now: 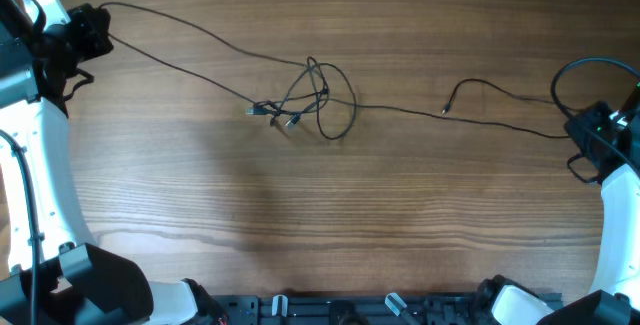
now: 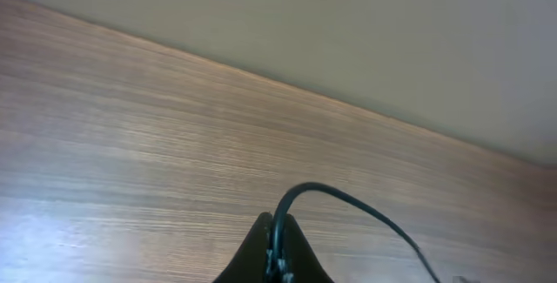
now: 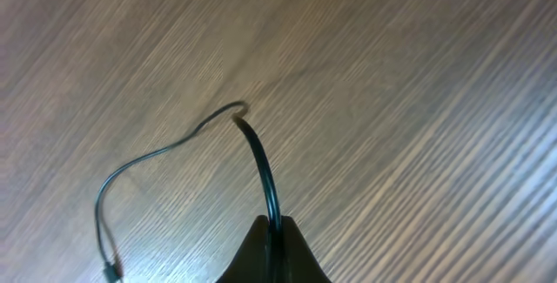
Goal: Untangle cables
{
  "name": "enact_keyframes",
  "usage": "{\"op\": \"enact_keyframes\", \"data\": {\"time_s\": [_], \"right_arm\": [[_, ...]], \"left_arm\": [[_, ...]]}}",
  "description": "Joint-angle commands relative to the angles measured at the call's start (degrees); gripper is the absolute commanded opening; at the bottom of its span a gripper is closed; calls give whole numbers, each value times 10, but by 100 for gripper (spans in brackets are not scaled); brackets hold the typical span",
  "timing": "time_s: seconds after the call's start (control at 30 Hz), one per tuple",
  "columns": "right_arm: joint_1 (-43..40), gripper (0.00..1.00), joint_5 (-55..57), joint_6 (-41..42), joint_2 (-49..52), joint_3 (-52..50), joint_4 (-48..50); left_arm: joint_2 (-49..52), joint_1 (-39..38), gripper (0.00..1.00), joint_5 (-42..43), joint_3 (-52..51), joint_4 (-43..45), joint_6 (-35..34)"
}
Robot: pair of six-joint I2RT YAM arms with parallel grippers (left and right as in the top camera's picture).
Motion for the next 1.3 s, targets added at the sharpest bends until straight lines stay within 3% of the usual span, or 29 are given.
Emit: {"op": "enact_keyframes", "data": {"time_s": [0.0, 0.03, 0.2, 0.4, 0.53, 0.97, 1.27], "right_arm": [[7, 4, -58, -26, 3, 8, 0], [12, 4, -66, -28, 3, 8, 0], [65, 5, -68, -28, 3, 8, 12], [115, 5, -70, -25, 3, 8, 21], [116, 4, -104, -27, 3, 8, 19], [116, 5, -140, -40, 3, 8, 6], [116, 4, -140, -43, 3, 8, 1]], "left_arm": [[-15, -12, 12, 76, 1, -9, -2], [-15, -18, 16, 81, 1, -13, -2], [-15, -75, 16, 82, 1, -26, -2], [-15, -181, 54, 89, 1, -38, -1], [-10, -249, 62, 84, 1, -47, 3], [127, -369, 62, -55, 1, -80, 5], [151, -447, 59, -174, 0, -110, 5]]}}
